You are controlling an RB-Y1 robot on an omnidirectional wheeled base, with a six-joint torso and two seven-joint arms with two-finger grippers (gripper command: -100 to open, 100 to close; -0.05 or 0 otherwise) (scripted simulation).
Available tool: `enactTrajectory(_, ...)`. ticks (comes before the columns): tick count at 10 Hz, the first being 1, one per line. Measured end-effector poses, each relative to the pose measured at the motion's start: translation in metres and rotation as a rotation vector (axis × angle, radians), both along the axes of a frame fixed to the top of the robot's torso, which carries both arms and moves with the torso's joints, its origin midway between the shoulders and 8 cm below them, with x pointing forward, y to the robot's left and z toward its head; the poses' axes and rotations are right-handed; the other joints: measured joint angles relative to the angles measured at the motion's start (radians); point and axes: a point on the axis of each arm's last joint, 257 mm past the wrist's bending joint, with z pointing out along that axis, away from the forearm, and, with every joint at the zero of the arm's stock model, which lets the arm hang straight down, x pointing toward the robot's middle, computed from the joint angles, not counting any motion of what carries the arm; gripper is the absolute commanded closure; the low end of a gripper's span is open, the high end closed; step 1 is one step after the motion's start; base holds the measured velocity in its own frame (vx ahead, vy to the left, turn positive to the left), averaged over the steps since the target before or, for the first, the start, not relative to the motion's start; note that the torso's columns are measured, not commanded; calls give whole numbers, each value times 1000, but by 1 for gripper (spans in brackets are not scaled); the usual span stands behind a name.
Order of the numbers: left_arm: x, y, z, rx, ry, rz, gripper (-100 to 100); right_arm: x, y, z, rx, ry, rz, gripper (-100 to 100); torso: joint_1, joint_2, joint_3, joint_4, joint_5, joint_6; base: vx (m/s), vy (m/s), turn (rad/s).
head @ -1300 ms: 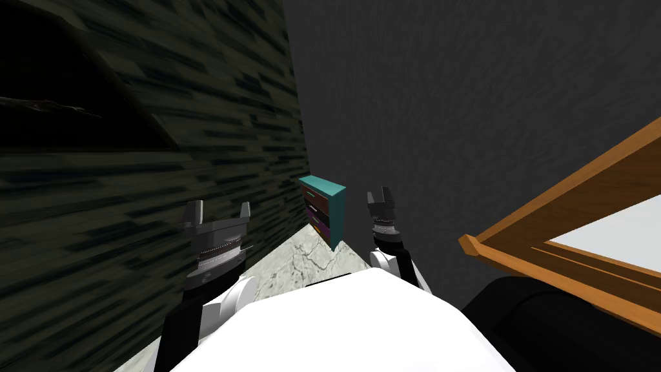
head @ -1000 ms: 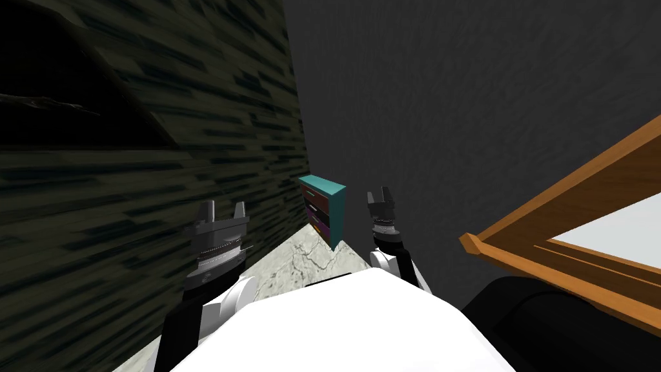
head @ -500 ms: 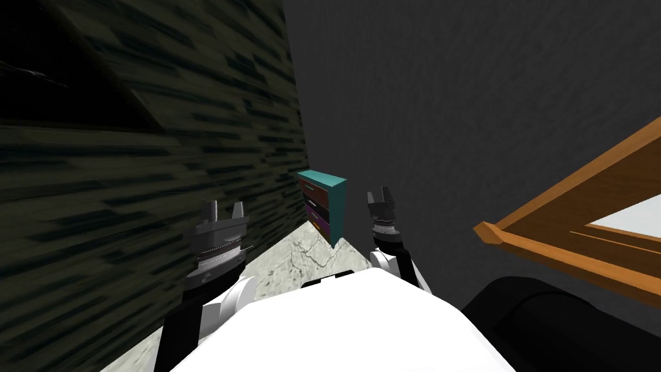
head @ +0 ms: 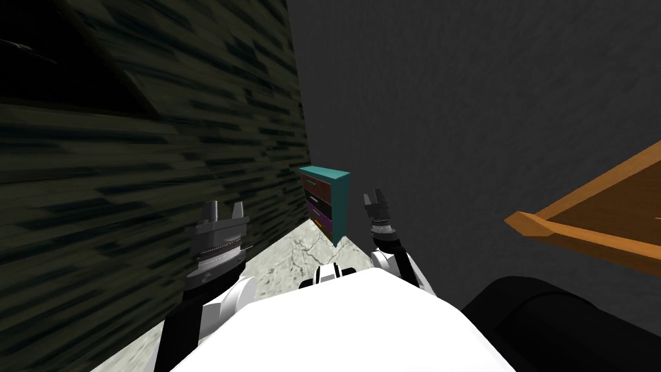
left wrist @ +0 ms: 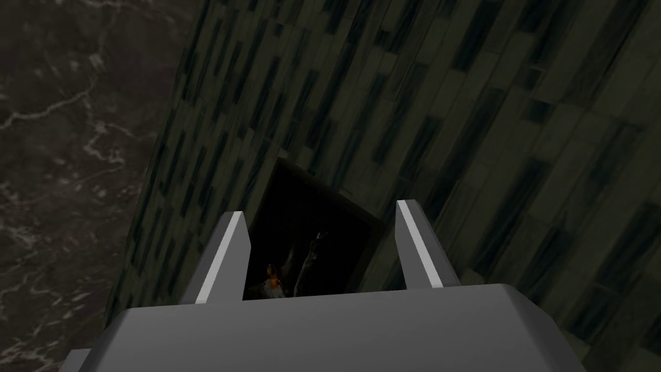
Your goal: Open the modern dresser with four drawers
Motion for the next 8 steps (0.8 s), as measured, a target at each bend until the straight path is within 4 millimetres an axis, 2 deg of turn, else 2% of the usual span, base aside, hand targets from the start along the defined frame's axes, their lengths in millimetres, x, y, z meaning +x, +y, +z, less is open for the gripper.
enactTrajectory(4, 0, 0, 0, 0, 0, 0, 0, 29, 10, -43, -161, 112, -9, -100, -5, 4, 1, 2, -1, 0, 101, 155, 89)
enactTrajectory(7, 0, 0, 0, 0, 0, 0, 0, 54, 10, -79, -310, 198, -38, -100, 3, 1, -1, 1, 1, 0, 151, 228, 131)
enactTrajectory(8, 0, 0, 0, 0, 0, 0, 0, 59, 9, -92, -340, 227, -47, -100, -6, 6, 2, 2, -1, 1, 112, 129, 103)
